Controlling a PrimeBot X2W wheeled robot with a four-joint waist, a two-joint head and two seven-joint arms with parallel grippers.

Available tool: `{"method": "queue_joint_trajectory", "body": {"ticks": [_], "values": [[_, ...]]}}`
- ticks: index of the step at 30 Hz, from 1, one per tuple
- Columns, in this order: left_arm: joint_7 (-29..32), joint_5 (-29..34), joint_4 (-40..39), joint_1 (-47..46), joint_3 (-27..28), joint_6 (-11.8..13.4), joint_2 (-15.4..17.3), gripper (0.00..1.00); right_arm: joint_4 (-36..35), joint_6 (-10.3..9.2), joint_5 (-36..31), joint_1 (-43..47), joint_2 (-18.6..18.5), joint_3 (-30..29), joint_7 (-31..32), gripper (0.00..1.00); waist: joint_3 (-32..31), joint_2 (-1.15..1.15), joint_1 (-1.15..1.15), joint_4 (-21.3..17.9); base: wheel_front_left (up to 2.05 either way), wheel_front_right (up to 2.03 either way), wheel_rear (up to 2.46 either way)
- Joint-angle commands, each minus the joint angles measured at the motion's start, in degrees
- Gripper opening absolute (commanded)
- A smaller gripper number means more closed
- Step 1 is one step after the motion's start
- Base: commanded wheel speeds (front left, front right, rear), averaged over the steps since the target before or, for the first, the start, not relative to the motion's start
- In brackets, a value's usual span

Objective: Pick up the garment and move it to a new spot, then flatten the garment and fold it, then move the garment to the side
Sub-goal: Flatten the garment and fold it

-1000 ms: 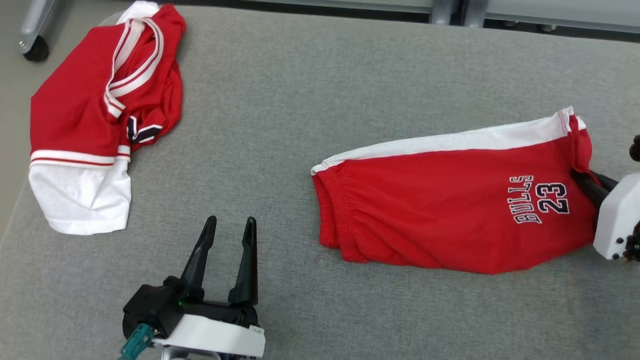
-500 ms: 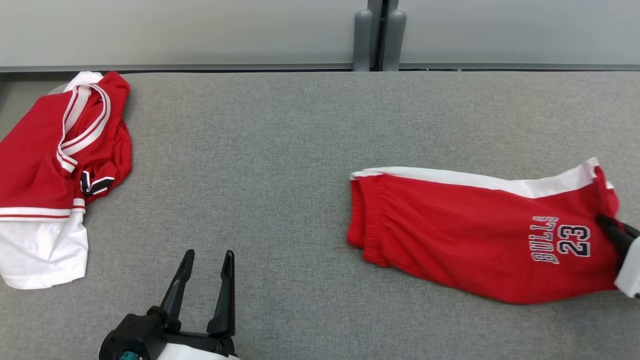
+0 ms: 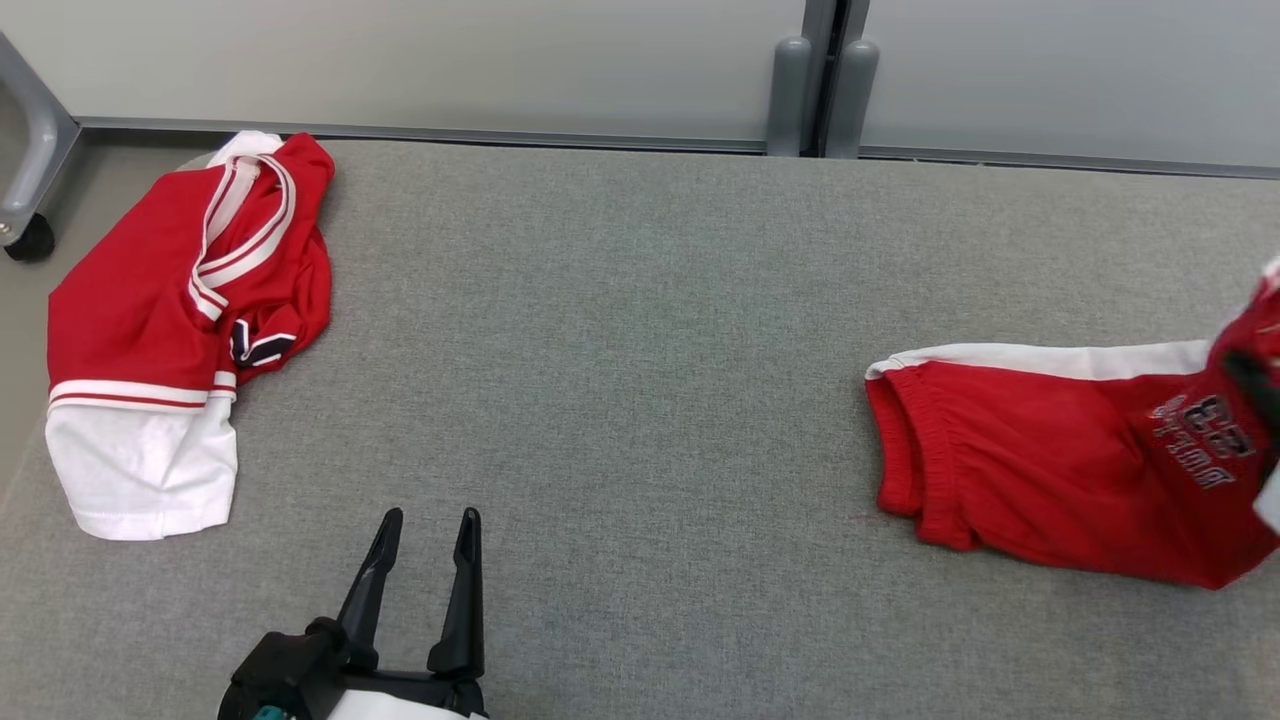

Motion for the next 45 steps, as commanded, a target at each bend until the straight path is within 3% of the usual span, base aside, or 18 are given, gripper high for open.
{"method": "queue_joint_trajectory", "body": {"ticks": [1, 4, 5, 6, 9, 14, 22, 23, 24, 25, 31, 36, 40, 42, 45], "values": [[0.00, -0.35, -0.26, 0.55, -0.08, 0.41, 0.18, 1.00, -1.75, 0.04, 0.51, 0.70, 0.79, 1.26, 0.73, 0.00, 0.00, 0.00, 0.00, 0.02, 0.00, 0.00, 0.00], [0.00, -1.00, -0.39, 0.43, -0.67, 0.93, 0.18, 1.00, -6.33, 0.04, -0.19, 0.23, 3.66, 6.26, 2.70, 0.00, 0.24, 0.00, 0.00, -0.07, 0.00, 0.00, 0.00], [0.00, -1.50, -0.23, -0.62, -1.49, 1.23, 0.18, 1.00, -7.70, 0.04, -1.15, -1.88, 7.74, 10.73, 3.55, 0.00, 0.90, 0.00, 0.00, -0.13, 0.00, 0.00, 0.00], [0.00, -1.67, 0.28, -2.18, -2.64, 1.11, 0.17, 1.00, -5.44, 0.04, -2.68, -3.94, 11.34, 14.02, 3.22, 0.00, 1.73, 0.00, 0.00, 0.47, 0.00, 0.00, 0.00], [0.00, -1.72, 0.93, -2.95, -3.53, 0.81, 0.20, 1.00, -1.81, 0.04, -4.74, -6.53, 14.22, 15.56, 2.02, 0.00, 2.38, 0.00, 0.00, 1.29, 0.00, 0.00, 0.00], [0.00, -2.09, 1.98, -4.06, -4.03, 0.67, 0.19, 1.00, 4.27, 0.04, -7.61, -9.17, 16.76, 17.42, 1.15, 0.00, 3.07, 0.00, 0.00, 2.74, 0.00, 0.00, 0.00], [0.00, -2.50, 2.77, -3.37, -3.72, 1.01, 0.18, 1.00, 8.28, 0.04, -7.58, -9.30, 17.85, 20.37, -0.39, 0.03, 2.44, 0.00, 0.00, 3.44, 0.00, 0.00, 0.00], [0.00, -2.53, 2.86, -3.27, -3.65, 1.05, 0.18, 1.00, 8.53, 0.04, -7.42, -9.23, 18.00, 20.43, -0.64, 0.20, 2.31, 0.00, 0.00, 3.35, 0.00, 0.00, 0.00], [0.00, -2.57, 2.93, -3.24, -3.63, 1.06, 0.17, 1.00, 8.62, 0.04, -7.27, -9.09, 18.17, 20.54, -1.16, 0.45, 2.12, 0.00, 0.00, 3.25, 0.00, 0.00, 0.00], [0.00, -2.64, 3.08, -3.15, -3.60, 1.03, 0.18, 1.00, 8.47, 0.04, -7.50, -8.85, 18.27, 20.78, -1.77, 1.00, 1.85, 0.00, 0.00, 3.13, 0.00, 0.00, 0.00], [0.00, -2.31, 3.75, -1.27, -2.12, 1.03, 0.17, 1.00, 3.06, 0.04, -6.80, -4.76, 16.66, 24.49, -5.66, 1.00, -1.33, 0.00, 0.00, 1.59, 0.00, 0.00, 0.00], [0.00, -1.52, 4.01, 1.43, -0.05, 0.74, 0.17, 1.00, -4.60, 0.04, -8.14, 1.50, 13.56, 25.58, -12.70, 1.00, -5.09, 0.00, 0.00, -0.53, 0.00, 0.00, 0.00], [0.00, -1.13, 3.96, 2.81, 0.86, 0.59, 0.19, 1.00, -7.85, 0.04, -9.04, 6.23, 11.80, 24.08, -18.36, 1.00, -7.22, 0.00, 0.00, -1.26, 0.00, 0.00, 0.00], [0.00, -1.08, 3.66, 3.89, 1.76, 0.55, 0.19, 1.00, -9.67, 0.04, -9.49, 11.20, 11.14, 20.90, -24.99, 1.00, -8.83, 0.00, 0.00, -1.75, 0.00, 0.00, 0.00], [0.00, -1.08, 3.39, 4.73, 2.28, 0.50, 0.17, 1.00, -9.08, 0.04, -12.16, 14.44, 10.43, 17.81, -29.67, 1.00, -9.86, 0.00, 0.00, -2.01, 0.00, 0.00, 0.00]]}}
